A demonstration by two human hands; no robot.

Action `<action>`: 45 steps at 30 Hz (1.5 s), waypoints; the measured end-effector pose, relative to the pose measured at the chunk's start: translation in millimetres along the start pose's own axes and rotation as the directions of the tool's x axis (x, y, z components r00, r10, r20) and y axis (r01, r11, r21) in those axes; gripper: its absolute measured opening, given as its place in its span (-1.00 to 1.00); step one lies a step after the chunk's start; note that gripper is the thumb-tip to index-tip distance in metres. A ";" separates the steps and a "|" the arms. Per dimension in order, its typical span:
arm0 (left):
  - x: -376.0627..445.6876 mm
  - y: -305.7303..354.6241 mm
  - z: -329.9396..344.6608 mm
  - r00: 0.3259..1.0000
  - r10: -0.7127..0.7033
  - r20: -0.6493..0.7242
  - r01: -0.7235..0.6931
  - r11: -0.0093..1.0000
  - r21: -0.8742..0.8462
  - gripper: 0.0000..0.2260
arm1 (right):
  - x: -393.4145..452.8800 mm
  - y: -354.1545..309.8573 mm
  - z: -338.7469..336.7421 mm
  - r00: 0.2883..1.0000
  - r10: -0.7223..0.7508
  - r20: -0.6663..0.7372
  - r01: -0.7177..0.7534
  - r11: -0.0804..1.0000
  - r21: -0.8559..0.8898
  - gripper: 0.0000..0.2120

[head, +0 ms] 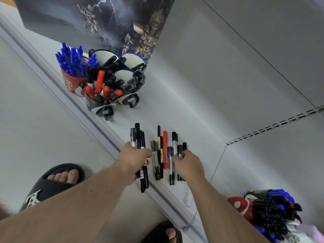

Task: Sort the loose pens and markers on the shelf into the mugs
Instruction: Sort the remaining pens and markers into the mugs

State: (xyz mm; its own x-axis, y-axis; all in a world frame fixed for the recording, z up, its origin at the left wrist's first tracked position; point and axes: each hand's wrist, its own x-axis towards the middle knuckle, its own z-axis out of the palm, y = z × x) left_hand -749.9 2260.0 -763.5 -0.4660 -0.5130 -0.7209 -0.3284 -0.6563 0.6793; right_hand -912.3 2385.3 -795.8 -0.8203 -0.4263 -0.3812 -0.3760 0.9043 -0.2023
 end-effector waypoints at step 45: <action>-70.0 62.1 -21.8 0.911 0.084 0.404 -0.081 0.996 -0.025 -0.80 | -104.1 -116.2 -95.7 0.996 -0.064 -0.065 0.088 0.494 0.865 -0.76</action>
State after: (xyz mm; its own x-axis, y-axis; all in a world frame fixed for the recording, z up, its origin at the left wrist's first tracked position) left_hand -719.7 2243.0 -673.9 -0.7844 -0.2986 -0.5437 -0.2692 -0.6257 0.7321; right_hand -824.5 2326.8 -646.3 -0.8207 -0.4813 -0.3078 0.1147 0.3890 -0.9141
